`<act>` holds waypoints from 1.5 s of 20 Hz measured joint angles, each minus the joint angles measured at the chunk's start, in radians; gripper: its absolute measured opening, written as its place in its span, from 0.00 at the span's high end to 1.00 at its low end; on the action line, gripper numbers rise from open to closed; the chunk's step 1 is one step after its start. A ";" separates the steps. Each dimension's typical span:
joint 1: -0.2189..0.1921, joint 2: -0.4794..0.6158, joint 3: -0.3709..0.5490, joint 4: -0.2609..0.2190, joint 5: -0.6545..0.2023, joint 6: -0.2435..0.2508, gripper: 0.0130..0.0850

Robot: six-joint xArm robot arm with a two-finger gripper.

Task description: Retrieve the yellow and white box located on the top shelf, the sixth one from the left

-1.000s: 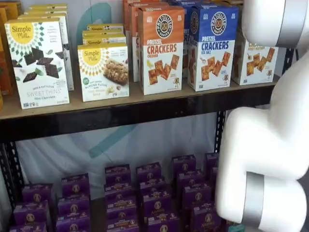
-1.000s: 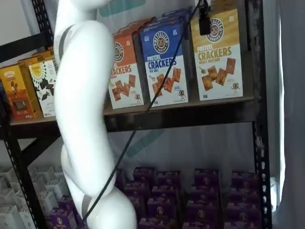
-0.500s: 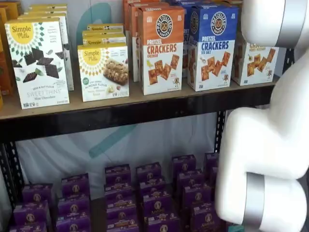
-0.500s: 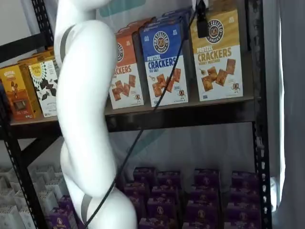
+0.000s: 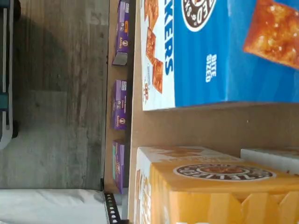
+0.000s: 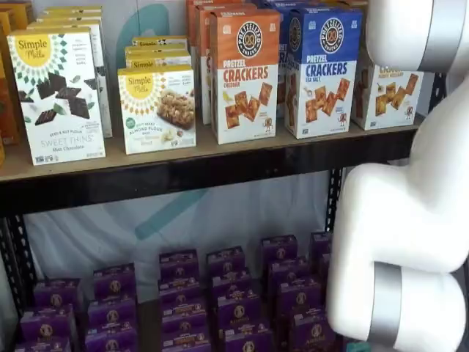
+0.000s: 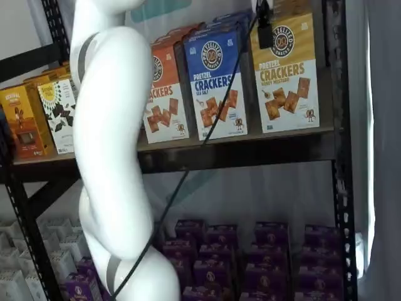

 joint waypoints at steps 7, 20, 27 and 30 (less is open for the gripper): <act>-0.003 -0.009 0.009 0.003 -0.006 -0.003 0.22; -0.021 -0.030 0.031 0.015 -0.025 -0.019 0.33; -0.023 -0.036 0.034 0.014 -0.019 -0.020 0.33; -0.024 -0.038 0.037 0.017 -0.019 -0.021 0.39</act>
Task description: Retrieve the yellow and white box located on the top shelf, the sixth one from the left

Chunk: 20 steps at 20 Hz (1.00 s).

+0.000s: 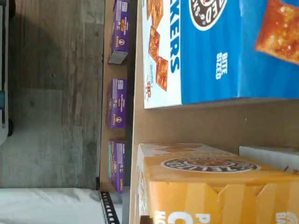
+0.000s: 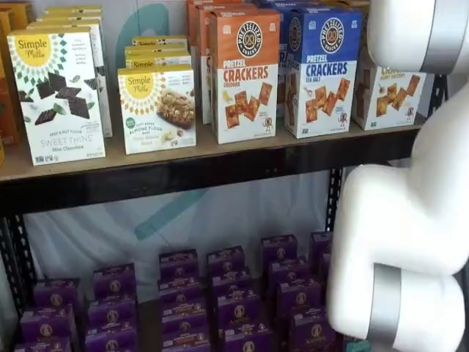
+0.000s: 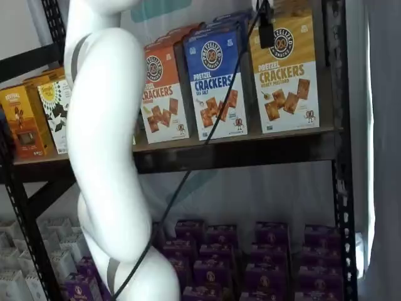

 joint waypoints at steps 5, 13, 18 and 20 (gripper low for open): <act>-0.006 0.000 -0.004 0.008 0.008 -0.002 0.39; -0.030 -0.050 0.041 0.034 0.000 -0.018 0.39; -0.065 -0.092 0.069 0.050 0.027 -0.043 0.39; -0.082 -0.119 0.090 0.058 0.034 -0.056 0.39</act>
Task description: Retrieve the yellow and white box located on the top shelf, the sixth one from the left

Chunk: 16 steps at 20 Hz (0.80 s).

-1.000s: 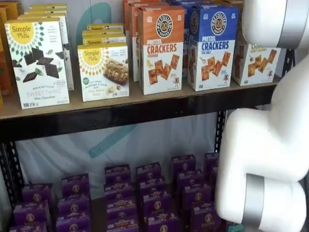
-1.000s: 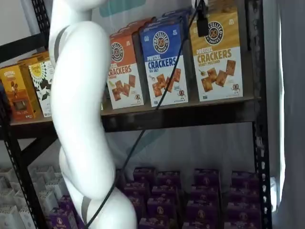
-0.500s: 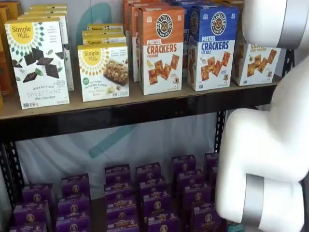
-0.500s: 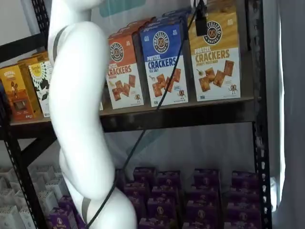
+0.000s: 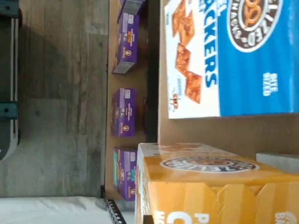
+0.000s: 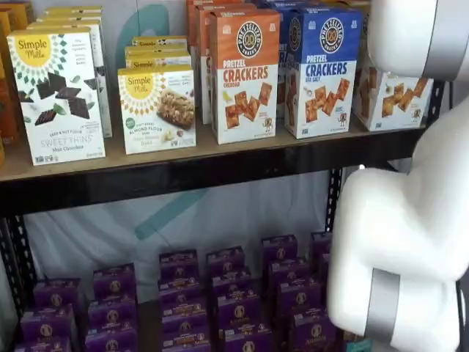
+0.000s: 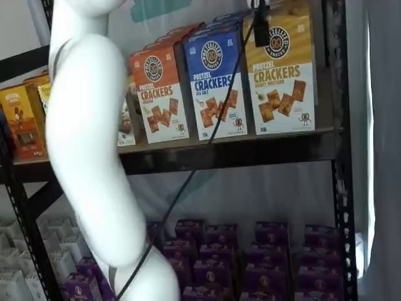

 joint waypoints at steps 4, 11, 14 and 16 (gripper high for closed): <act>-0.036 -0.048 0.026 0.022 0.058 -0.018 0.39; -0.030 -0.173 0.136 -0.011 0.112 -0.019 0.39; 0.003 -0.221 0.191 -0.038 0.122 0.002 0.39; 0.038 -0.261 0.241 -0.061 0.126 0.027 0.39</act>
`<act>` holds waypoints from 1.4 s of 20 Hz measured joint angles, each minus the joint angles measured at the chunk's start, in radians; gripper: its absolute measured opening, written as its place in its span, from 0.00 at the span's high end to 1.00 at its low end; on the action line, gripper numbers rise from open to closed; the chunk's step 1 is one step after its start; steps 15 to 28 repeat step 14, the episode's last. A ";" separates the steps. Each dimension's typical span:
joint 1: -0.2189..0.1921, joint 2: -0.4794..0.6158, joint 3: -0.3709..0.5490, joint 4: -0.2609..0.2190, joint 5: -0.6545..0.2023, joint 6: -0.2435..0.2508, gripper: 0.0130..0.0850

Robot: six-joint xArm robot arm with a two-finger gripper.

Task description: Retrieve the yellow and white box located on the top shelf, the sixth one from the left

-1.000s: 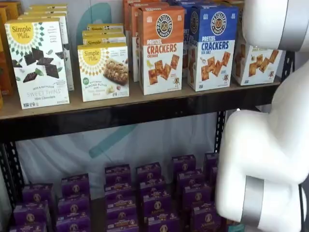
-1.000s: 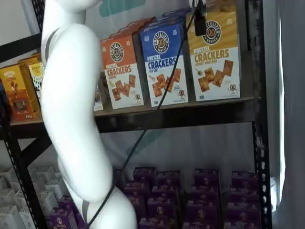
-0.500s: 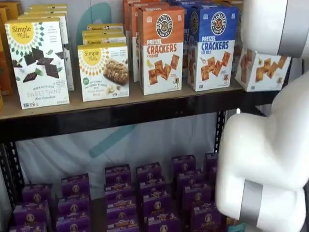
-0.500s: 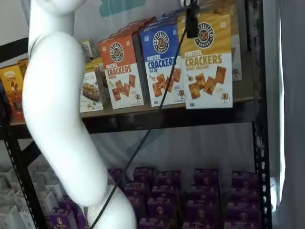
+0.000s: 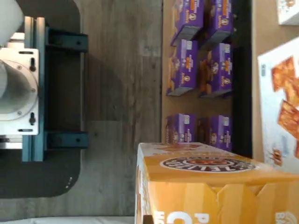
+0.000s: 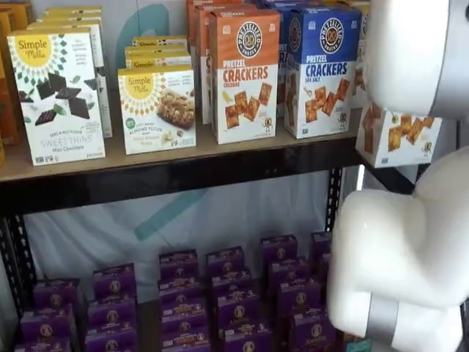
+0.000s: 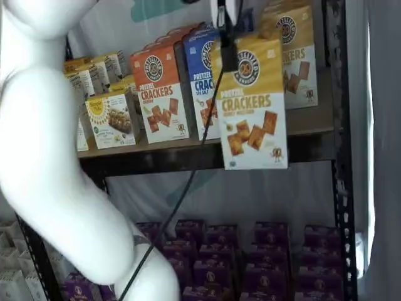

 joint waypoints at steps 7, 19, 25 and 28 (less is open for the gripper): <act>0.104 -0.108 0.147 -0.036 -0.001 0.089 0.39; 0.151 -0.163 0.231 -0.030 -0.015 0.138 0.39; 0.151 -0.163 0.231 -0.030 -0.015 0.138 0.39; 0.151 -0.163 0.231 -0.030 -0.015 0.138 0.39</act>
